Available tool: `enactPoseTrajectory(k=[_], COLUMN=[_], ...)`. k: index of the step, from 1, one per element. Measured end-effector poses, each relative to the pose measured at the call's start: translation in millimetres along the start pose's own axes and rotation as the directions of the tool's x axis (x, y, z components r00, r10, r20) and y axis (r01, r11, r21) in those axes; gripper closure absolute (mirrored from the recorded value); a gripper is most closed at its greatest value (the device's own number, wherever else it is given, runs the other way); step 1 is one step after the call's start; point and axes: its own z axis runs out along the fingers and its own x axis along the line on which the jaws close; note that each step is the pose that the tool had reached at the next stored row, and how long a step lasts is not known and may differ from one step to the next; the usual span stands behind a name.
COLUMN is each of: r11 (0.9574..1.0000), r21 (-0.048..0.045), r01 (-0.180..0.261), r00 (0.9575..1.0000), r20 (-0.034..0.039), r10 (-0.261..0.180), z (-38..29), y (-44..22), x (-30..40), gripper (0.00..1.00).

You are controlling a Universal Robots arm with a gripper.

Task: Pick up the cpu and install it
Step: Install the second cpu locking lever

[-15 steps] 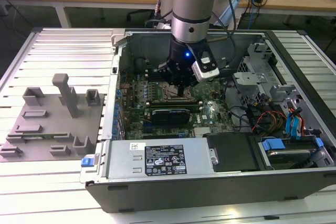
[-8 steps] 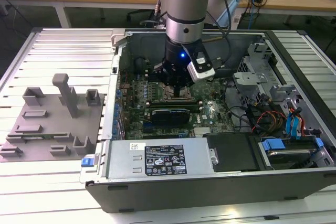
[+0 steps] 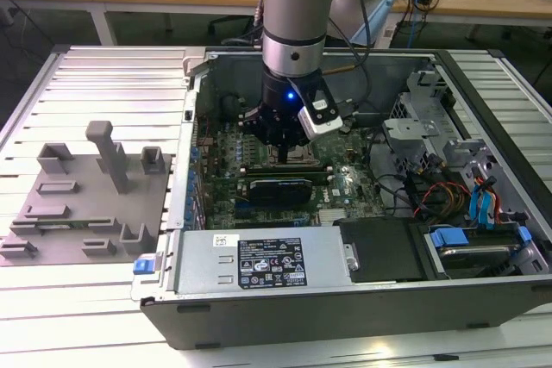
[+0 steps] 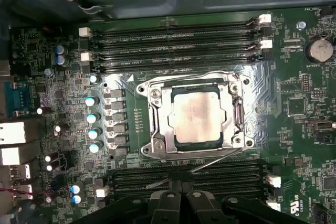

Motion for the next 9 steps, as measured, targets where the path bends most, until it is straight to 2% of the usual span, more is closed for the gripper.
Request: enactPoseTrajectory(k=[3,7,9], r11=[1.0,1.0,1.0], r21=[-0.0003,-0.0002,-0.0012], r01=[0.0,0.003,0.003], r00=[1.0,1.0,0.9999], r20=[0.0014,0.0032,0.0099], r10=[0.0,-0.003,-0.003], z=[1.1,4.1,5.5], y=[-0.1,-0.8,-1.1], x=[2.3,12.6,16.9], gripper=[0.89,0.89,0.89])
